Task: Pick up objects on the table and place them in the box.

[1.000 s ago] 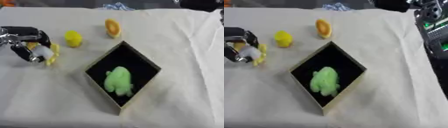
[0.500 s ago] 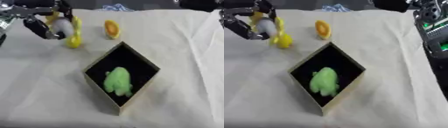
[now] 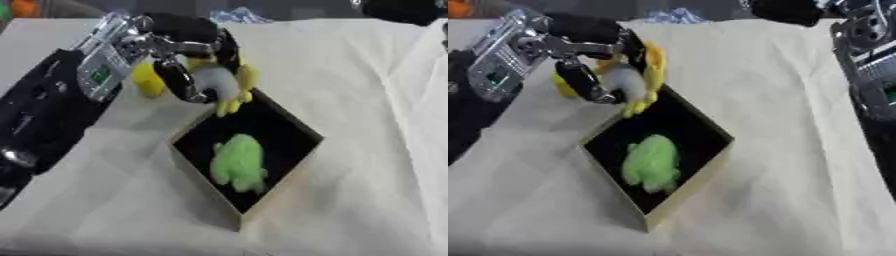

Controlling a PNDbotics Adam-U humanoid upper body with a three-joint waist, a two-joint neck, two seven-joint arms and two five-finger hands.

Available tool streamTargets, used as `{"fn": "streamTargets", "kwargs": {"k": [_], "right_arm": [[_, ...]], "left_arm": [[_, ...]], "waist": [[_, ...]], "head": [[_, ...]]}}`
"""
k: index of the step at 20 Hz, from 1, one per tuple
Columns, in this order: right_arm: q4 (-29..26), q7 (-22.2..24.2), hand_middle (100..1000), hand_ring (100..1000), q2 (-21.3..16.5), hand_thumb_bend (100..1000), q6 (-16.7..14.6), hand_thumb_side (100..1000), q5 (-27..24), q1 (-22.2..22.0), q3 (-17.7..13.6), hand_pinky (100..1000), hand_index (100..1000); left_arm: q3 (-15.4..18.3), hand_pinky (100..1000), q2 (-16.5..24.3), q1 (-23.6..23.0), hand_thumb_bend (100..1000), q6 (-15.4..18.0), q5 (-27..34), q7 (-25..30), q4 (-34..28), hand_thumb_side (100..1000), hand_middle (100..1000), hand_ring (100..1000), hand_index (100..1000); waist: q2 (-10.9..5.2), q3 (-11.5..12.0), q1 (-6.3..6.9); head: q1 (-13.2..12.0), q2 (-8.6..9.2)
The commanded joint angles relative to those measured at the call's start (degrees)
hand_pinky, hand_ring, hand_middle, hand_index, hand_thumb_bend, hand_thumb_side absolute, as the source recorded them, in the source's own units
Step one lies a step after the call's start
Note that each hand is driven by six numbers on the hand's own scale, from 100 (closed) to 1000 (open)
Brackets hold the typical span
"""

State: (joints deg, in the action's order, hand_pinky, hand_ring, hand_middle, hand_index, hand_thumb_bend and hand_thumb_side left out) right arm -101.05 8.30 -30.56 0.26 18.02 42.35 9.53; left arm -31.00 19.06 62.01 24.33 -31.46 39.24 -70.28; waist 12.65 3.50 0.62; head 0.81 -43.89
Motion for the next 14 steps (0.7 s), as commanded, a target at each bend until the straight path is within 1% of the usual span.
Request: {"fn": "streamTargets", "kwargs": {"k": [1,4,5,6,7,8,9,10,11,14], "right_arm": [[-1.1,0.0,672,872,-0.6,100,-0.1,306,-0.3,1.0,-0.6,889,814],[-1.2,-0.1,672,872,-0.4,100,0.0,307,-0.3,1.0,-0.7,889,813],[-1.2,-0.1,672,872,-0.4,100,0.0,308,-0.4,1.0,-0.7,889,813],[-1.3,-0.1,672,872,-0.3,100,0.0,308,-0.4,1.0,-0.8,889,813],[-1.3,-0.1,672,872,-0.3,100,0.0,309,-0.4,0.9,-0.8,889,813],[-1.3,-0.1,671,872,-0.3,100,0.1,309,-0.4,0.9,-0.8,889,813],[-1.3,-0.1,671,871,-0.3,100,0.1,310,-0.4,0.8,-0.9,889,813],[-1.3,-0.2,671,871,-0.3,100,0.1,310,-0.4,0.8,-0.9,889,812],[-1.3,-0.2,671,871,-0.3,100,0.1,310,-0.4,0.7,-1.0,889,812],[-1.3,-0.2,671,871,-0.3,100,0.2,311,-0.4,0.6,-1.0,889,812]], "left_arm": [[0.3,741,-2.4,1.5,247,0.8,-1.9,1.6,2.4,100,592,643,724],[0.8,755,-4.3,1.3,267,1.3,-4.0,1.2,4.8,100,614,662,747],[0.9,765,-4.8,1.2,290,1.6,-4.7,1.3,5.5,100,632,678,766],[1.0,784,-5.2,1.2,328,1.9,-5.3,1.5,6.1,100,688,721,808],[1.1,803,-5.5,1.1,364,2.3,-5.9,1.8,6.7,145,738,755,843],[1.2,824,-5.6,1.1,431,2.6,-6.5,1.9,7.1,273,779,786,882],[1.4,836,-5.6,1.1,482,2.8,-7.1,1.9,7.4,365,800,803,900],[1.6,849,-5.5,1.1,533,2.9,-7.6,1.6,7.5,438,821,820,916],[1.9,856,-5.3,1.0,563,3.0,-8.2,1.3,7.6,477,832,828,925],[2.5,857,-4.6,1.0,582,3.1,-9.1,0.5,6.9,488,841,833,942]], "waist": [[-0.94,-0.1,-0.04],[-0.83,-0.3,-0.04],[-0.81,-0.3,-0.02],[-0.79,-0.4,-0.01],[-0.77,-0.4,0.01],[-0.76,-0.4,0.02],[-0.75,-0.4,0.03],[-0.76,-0.4,0.04],[-0.77,-0.4,0.06],[-0.84,-0.3,0.12]], "head": [[-0.2,-0.23],[0.0,-0.23],[0.1,-0.23],[0.2,-0.23],[0.2,-0.23],[0.3,-0.23],[0.4,-0.23],[0.4,-0.23],[0.4,-0.23],[0.6,-0.23]]}}
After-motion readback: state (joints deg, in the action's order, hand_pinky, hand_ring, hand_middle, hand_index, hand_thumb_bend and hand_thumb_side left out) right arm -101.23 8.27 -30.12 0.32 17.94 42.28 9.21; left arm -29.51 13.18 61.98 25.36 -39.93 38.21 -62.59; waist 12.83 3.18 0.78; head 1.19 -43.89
